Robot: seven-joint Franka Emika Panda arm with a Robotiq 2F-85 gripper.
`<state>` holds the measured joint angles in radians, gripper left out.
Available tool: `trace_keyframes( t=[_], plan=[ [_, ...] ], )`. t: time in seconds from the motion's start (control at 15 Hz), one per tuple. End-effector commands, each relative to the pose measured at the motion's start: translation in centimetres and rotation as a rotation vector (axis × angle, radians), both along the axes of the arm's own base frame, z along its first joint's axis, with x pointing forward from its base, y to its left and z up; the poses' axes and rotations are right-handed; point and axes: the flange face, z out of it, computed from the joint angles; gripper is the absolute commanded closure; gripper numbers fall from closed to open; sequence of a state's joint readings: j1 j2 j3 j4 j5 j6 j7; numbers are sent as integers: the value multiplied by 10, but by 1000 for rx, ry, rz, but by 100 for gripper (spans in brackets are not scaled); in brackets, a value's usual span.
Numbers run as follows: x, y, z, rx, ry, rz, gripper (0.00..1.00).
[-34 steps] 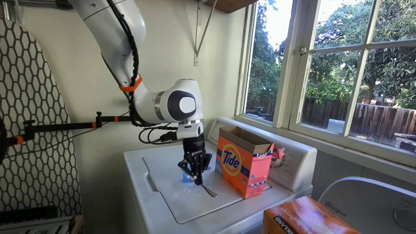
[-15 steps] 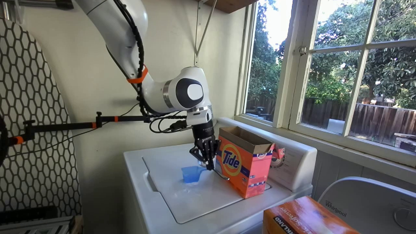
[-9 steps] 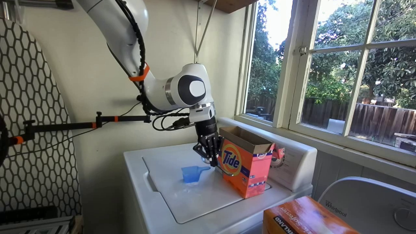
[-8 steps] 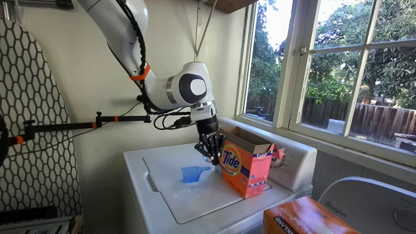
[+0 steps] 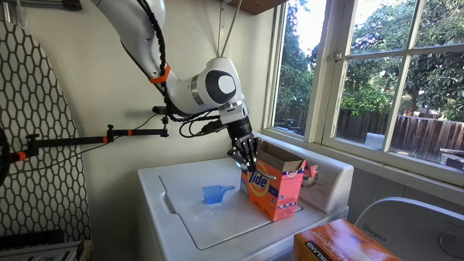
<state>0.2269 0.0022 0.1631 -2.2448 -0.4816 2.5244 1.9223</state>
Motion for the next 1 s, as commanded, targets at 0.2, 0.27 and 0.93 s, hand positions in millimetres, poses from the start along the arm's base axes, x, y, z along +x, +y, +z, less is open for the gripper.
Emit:
trace_keyframes(
  t=[0.2, 0.27, 0.93],
  plan=[
    [14, 2, 22, 12, -47, -20, 98],
    [16, 1, 24, 17, -51, -21, 98],
    [32, 1, 48, 6, -64, -35, 98]
  ],
)
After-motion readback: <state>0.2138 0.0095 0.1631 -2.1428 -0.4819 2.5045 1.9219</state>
